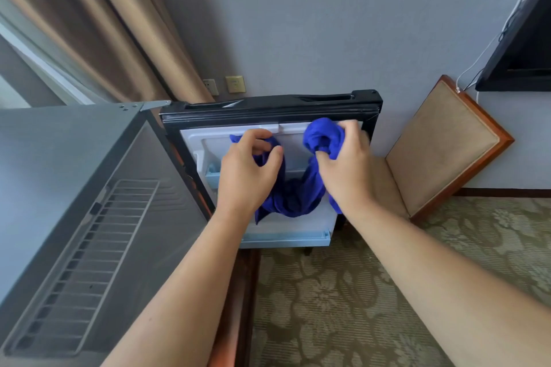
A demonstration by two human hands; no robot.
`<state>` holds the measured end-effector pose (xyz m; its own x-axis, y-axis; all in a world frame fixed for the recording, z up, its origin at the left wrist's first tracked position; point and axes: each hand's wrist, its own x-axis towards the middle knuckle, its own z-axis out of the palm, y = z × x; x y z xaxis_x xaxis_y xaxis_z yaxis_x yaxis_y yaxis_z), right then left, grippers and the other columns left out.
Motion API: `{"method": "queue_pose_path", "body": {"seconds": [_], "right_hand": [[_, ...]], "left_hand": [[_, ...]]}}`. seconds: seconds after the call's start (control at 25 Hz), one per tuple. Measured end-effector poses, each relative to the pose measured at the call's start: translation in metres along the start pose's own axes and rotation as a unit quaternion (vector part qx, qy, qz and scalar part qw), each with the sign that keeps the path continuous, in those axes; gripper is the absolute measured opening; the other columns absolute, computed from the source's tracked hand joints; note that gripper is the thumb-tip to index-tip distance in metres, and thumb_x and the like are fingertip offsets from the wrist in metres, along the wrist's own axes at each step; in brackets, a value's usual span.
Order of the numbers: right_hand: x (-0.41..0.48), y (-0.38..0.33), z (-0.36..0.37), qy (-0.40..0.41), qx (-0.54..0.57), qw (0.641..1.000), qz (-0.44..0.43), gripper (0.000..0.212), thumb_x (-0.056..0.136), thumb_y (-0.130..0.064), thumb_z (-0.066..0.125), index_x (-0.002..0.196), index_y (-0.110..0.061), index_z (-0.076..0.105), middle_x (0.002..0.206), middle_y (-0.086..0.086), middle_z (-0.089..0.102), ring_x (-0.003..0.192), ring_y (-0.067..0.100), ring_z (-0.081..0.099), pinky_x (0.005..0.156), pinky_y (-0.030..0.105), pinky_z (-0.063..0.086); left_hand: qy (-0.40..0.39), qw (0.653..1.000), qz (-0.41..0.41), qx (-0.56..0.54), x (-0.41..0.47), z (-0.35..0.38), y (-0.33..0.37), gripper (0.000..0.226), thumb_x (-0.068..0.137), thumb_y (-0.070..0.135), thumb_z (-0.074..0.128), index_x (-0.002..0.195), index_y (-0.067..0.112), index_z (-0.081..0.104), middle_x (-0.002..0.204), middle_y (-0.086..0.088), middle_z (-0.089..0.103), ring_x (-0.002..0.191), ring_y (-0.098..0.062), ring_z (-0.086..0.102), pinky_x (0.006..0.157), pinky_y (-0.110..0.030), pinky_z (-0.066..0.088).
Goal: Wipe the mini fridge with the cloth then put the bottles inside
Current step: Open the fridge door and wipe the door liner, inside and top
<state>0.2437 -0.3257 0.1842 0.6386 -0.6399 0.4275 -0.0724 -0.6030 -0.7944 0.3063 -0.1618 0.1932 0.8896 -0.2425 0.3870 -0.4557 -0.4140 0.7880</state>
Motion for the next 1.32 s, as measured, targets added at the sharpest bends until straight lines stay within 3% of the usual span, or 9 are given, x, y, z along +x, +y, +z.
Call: {"method": "queue_pose_path", "body": {"seconds": [0.24,0.36,0.48,0.72,0.84,0.96,1.04,1.16,1.32], "right_hand": [[0.012,0.002,-0.016,0.058,-0.031,0.996,0.055,0.029,0.073,-0.021,0.076,0.095,-0.027,0.058,0.102,-0.003,0.055,0.086,0.014,0.053,0.077,0.035,0.049],[0.006,-0.002,-0.012,0.032,0.037,0.995,0.084,0.020,0.076,-0.026,0.074,0.089,-0.023,0.059,0.085,-0.008,0.066,0.081,0.016,0.061,0.077,0.042,0.053],[0.000,-0.019,-0.009,-0.007,0.159,0.982,0.103,0.015,0.080,-0.026,0.074,0.091,-0.024,0.063,0.086,-0.009,0.070,0.087,0.015,0.067,0.085,0.046,0.056],[0.008,-0.051,-0.013,-0.072,0.443,0.882,0.144,0.027,0.088,-0.013,0.070,0.115,-0.015,0.067,0.118,0.012,0.072,0.112,0.031,0.068,0.101,0.052,0.053],[0.009,-0.047,-0.022,-0.079,0.556,0.806,0.189,0.030,0.091,-0.011,0.065,0.121,-0.014,0.064,0.125,0.015,0.069,0.115,0.032,0.067,0.095,0.046,0.056],[-0.002,-0.030,-0.030,-0.024,0.351,0.920,0.173,0.031,0.080,-0.012,0.064,0.109,-0.023,0.064,0.112,0.004,0.072,0.108,0.023,0.068,0.095,0.047,0.054],[-0.024,-0.019,-0.025,-0.081,0.168,0.973,0.134,0.038,0.077,-0.014,0.066,0.111,-0.029,0.060,0.110,-0.008,0.068,0.104,0.014,0.065,0.094,0.044,0.052],[-0.059,-0.020,-0.006,-0.226,0.194,0.945,0.138,0.063,0.072,-0.029,0.076,0.128,-0.038,0.047,0.121,-0.016,0.062,0.109,0.002,0.062,0.095,0.036,0.052],[-0.051,-0.025,0.006,-0.140,0.262,0.939,0.173,0.070,0.066,-0.045,0.085,0.124,-0.020,0.055,0.111,-0.005,0.073,0.103,0.008,0.069,0.086,0.036,0.056]], "left_hand": [[-0.051,0.997,0.006,0.063,0.010,0.002,-0.029,0.022,0.092,0.030,0.072,0.112,0.033,0.064,0.105,0.023,0.066,0.102,0.004,0.061,0.095,-0.026,0.053],[-0.099,0.982,0.103,0.126,0.004,0.012,-0.034,0.029,0.090,0.038,0.074,0.116,0.027,0.067,0.112,0.015,0.067,0.109,-0.007,0.060,0.097,-0.032,0.049],[-0.163,0.982,0.093,0.018,-0.010,0.022,-0.028,0.048,0.086,0.047,0.074,0.128,0.029,0.060,0.121,0.021,0.065,0.113,0.004,0.058,0.097,-0.016,0.045],[-0.208,0.966,-0.019,-0.153,-0.024,0.022,-0.031,0.058,0.085,0.032,0.077,0.137,0.036,0.051,0.129,0.025,0.064,0.121,0.003,0.060,0.103,-0.021,0.048],[-0.148,0.988,0.025,-0.037,-0.021,0.017,-0.021,0.032,0.084,0.022,0.070,0.109,0.041,0.061,0.096,0.033,0.068,0.088,0.009,0.066,0.072,-0.010,0.045],[-0.041,0.993,-0.066,-0.088,0.005,0.004,-0.010,0.022,0.085,0.013,0.067,0.095,0.031,0.068,0.086,0.020,0.072,0.077,0.001,0.068,0.066,-0.013,0.049],[-0.033,0.978,-0.112,-0.172,0.021,-0.005,0.007,0.024,0.086,0.007,0.064,0.096,0.028,0.069,0.089,0.007,0.074,0.071,-0.011,0.066,0.067,-0.029,0.055],[-0.110,0.970,-0.050,-0.213,0.025,-0.003,0.050,0.025,0.087,0.006,0.065,0.098,0.028,0.071,0.090,0.008,0.074,0.064,-0.006,0.064,0.059,-0.024,0.052],[-0.204,0.944,-0.020,-0.259,0.027,-0.001,0.077,0.035,0.087,-0.005,0.061,0.103,0.024,0.073,0.095,0.008,0.076,0.074,-0.008,0.070,0.065,-0.023,0.056]]}}
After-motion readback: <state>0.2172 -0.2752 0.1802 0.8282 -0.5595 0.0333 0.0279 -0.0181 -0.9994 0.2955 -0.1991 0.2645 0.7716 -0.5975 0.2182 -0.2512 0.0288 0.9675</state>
